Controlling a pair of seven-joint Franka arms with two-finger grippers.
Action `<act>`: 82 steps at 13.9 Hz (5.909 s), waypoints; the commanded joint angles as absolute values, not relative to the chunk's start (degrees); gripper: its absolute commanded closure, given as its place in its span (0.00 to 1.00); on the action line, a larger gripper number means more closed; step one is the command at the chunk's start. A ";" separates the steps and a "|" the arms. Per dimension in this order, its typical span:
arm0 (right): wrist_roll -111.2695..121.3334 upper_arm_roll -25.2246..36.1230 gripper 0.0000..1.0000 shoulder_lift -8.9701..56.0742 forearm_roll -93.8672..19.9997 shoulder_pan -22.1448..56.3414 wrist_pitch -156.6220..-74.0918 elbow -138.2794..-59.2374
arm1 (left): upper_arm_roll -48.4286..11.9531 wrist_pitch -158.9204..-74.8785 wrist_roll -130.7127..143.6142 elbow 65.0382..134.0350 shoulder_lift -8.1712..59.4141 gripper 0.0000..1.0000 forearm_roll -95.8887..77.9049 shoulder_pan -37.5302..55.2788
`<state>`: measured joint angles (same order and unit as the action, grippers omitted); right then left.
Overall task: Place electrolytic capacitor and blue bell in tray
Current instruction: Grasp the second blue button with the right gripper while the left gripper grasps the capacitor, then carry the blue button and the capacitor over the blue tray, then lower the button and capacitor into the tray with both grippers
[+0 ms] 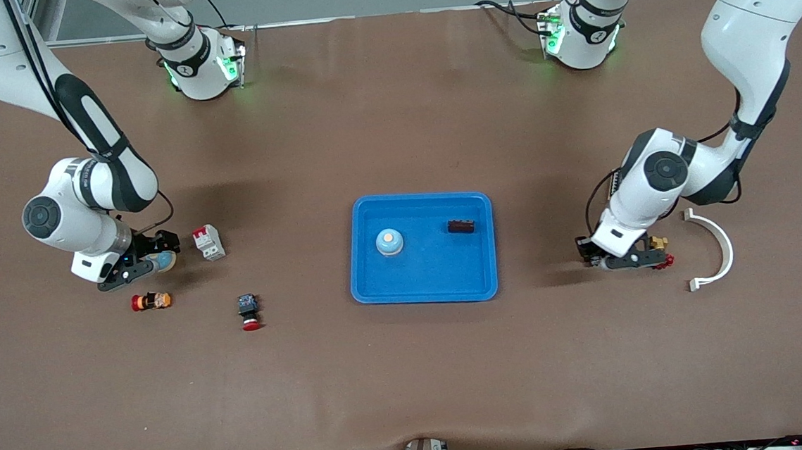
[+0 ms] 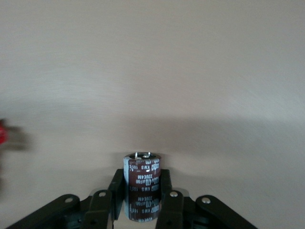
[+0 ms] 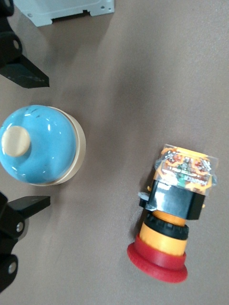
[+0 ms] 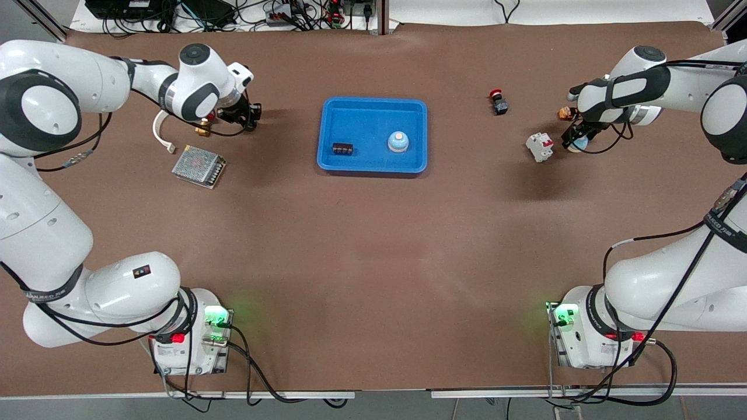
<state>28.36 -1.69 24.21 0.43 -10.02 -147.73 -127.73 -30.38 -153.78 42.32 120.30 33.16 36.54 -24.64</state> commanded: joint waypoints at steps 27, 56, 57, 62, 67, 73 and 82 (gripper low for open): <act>28.30 -3.78 0.50 21.01 0.44 -11.08 -142.06 -125.96 | -42.28 -131.84 99.99 103.71 31.64 1.00 29.09 -22.68; -29.78 -3.52 0.51 25.83 -9.23 21.52 -118.99 -91.14 | -32.18 -131.75 137.11 96.69 39.81 1.00 35.07 6.31; -31.71 -3.52 0.51 26.80 -9.23 22.75 -120.83 -91.14 | -31.21 -131.75 137.11 95.72 40.25 1.00 34.89 7.46; -41.47 -3.25 0.51 31.63 -8.09 29.52 -129.27 -91.05 | -28.75 -131.75 137.11 92.73 42.27 1.00 34.72 10.54; -44.47 -3.08 0.51 34.62 -5.98 31.11 -133.76 -90.88 | -24.62 -131.75 137.29 89.56 45.08 1.00 34.45 15.29; -45.43 -3.08 0.51 39.45 -5.89 31.99 -135.35 -86.31 | -24.43 -131.75 137.46 88.60 46.05 1.00 34.45 16.17; -48.24 -2.90 0.51 44.99 -1.59 33.66 -137.55 -82.80 | -23.38 -131.75 137.55 88.33 47.20 1.00 34.89 17.66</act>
<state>-45.63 -3.39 42.92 -3.52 32.84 -137.23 -85.65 -24.53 -132.81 136.45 90.11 46.40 34.22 16.00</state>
